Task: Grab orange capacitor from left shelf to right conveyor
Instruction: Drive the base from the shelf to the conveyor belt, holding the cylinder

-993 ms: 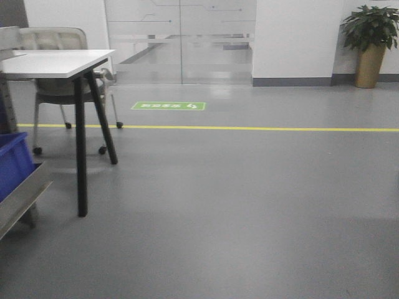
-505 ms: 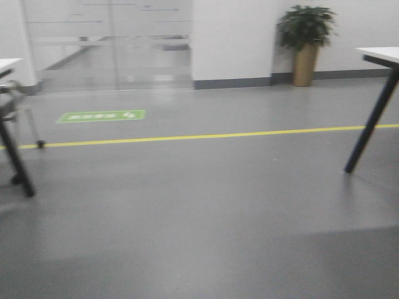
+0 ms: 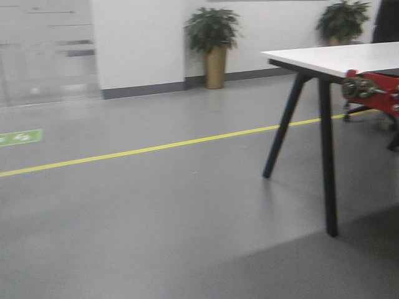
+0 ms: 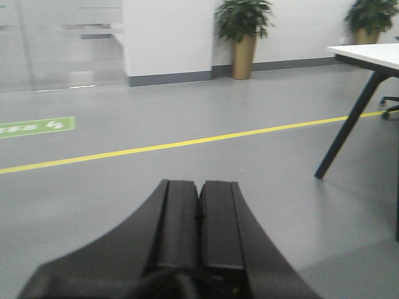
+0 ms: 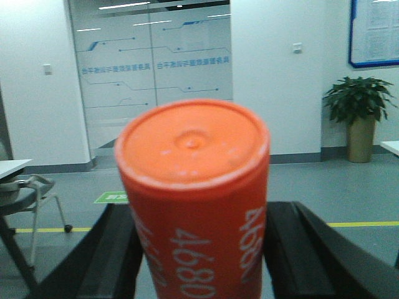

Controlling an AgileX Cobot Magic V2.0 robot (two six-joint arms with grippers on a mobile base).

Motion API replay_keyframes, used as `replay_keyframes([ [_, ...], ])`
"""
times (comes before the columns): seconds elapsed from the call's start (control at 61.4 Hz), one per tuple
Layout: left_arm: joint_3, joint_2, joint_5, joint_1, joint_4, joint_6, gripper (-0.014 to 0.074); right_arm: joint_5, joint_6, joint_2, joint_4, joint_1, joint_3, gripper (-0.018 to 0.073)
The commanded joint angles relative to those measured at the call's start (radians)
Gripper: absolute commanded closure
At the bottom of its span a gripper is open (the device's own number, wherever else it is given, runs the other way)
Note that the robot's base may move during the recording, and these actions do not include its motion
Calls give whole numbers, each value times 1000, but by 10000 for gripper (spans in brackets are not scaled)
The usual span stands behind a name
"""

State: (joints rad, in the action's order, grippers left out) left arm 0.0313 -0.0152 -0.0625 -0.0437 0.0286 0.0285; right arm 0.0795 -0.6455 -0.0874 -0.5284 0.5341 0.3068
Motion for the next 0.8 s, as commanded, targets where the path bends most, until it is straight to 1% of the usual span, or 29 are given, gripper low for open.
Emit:
replay_keyframes([
  [0.0, 26, -10, 90, -5, 6, -4, 722, -79, 4, -17, -18, -1, 32, 509],
  [0.781, 26, -10, 90, -5, 6, -4, 722, -79, 4, -17, -18, -1, 32, 509],
])
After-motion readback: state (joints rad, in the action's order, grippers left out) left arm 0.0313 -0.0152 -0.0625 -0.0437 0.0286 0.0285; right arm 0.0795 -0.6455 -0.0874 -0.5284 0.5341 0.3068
